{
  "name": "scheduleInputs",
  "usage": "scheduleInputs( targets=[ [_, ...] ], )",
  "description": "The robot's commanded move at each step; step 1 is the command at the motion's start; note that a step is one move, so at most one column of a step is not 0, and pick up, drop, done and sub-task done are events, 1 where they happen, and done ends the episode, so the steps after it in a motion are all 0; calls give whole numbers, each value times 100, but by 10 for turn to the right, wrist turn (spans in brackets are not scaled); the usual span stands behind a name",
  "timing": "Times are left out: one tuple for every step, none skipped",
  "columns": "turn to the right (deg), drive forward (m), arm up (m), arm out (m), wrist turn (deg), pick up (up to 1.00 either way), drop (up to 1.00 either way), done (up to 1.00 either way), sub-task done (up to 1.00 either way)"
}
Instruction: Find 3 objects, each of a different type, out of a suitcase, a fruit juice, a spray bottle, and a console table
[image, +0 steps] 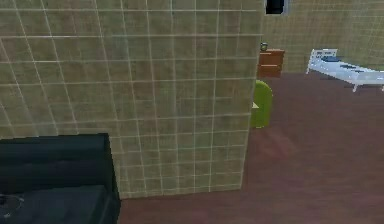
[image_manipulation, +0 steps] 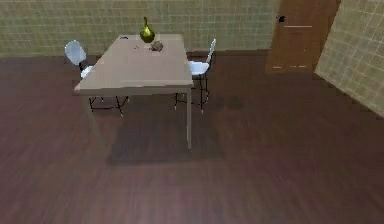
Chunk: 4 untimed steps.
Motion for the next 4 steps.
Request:
scheduleInputs(
  targets=[
    [-450,0,0,0,0,0,0,0,0],
    [-180,0,0,0,0,0,0,0,0],
    [0,0,0,0,0,0,0,0,100],
    [450,0,0,0,0,0,0,0,0]
  ],
)
